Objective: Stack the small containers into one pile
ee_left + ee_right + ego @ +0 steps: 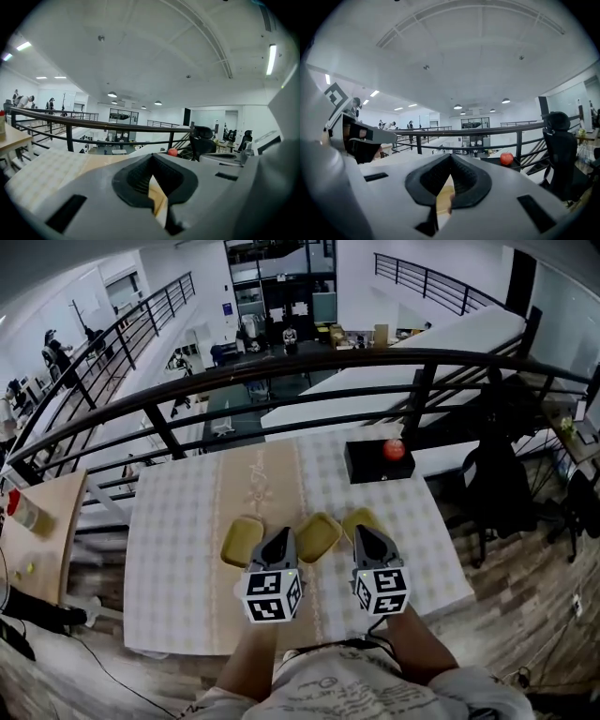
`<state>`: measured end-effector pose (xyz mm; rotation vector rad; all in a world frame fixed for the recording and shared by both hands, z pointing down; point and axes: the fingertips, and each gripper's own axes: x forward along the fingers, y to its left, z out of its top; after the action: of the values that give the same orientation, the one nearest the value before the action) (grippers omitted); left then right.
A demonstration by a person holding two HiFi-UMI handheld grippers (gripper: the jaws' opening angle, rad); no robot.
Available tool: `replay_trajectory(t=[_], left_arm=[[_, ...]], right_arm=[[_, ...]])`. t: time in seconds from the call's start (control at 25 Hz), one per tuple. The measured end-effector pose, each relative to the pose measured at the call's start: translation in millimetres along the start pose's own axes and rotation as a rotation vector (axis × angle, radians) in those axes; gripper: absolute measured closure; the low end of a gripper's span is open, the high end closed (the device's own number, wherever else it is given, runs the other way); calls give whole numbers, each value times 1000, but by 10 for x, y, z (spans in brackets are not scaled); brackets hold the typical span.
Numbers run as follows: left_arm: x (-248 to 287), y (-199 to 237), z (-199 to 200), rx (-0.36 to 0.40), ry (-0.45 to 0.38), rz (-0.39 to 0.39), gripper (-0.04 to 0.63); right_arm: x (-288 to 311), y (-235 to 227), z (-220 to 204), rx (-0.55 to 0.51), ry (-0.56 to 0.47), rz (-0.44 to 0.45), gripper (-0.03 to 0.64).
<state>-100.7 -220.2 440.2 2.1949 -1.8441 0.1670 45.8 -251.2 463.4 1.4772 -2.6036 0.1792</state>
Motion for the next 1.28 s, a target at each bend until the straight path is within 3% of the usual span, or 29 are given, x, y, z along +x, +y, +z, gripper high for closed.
replay_trajectory(t=[0.4,0.56,0.92,1.28], left_arm=[[242,-14,-112,-3,30,80,589],[287,-13,-131,-3,40,97,589],[219,39,-230,-7,62,153,589],[80,154,-314,-31,71,228,589]], right_arm=[[362,-345,-841,1,244,123,607],[482,-304,-1172,-8,374,202,515],[662,-353,-1792,-219,625,190,480],[889,-347,-2158,-331,764,210,482]])
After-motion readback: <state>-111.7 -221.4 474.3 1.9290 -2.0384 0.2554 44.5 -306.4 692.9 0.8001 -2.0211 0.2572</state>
